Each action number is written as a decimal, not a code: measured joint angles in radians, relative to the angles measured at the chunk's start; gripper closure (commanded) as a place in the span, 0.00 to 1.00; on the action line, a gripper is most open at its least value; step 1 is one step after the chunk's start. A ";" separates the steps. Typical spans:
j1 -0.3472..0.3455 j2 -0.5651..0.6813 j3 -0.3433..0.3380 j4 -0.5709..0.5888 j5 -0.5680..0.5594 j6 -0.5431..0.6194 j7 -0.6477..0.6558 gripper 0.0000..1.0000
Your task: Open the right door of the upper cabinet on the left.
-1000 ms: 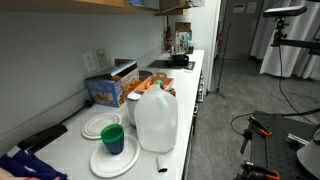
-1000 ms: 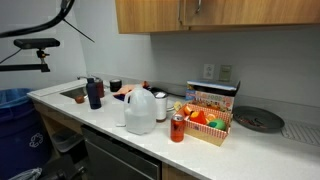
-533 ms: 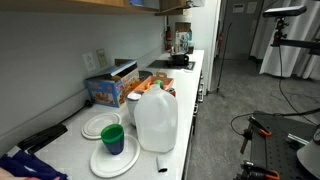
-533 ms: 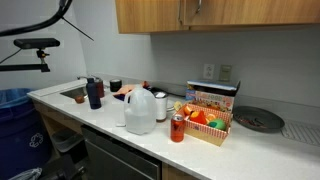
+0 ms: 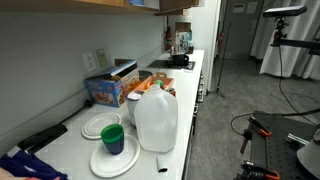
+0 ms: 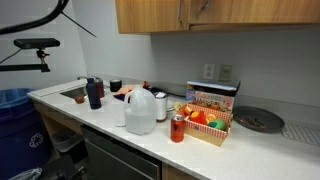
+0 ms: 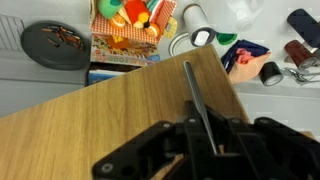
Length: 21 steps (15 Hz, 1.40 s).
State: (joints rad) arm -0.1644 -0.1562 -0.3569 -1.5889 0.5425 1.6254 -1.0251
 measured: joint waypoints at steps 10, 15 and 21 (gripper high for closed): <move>-0.052 0.007 -0.032 0.041 -0.069 -0.055 -0.017 0.98; -0.060 0.018 -0.046 0.058 -0.067 -0.076 -0.050 0.98; -0.091 0.036 -0.059 0.090 -0.090 -0.098 -0.095 0.60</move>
State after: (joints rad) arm -0.2551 -0.1203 -0.4156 -1.4989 0.4530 1.5273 -1.1205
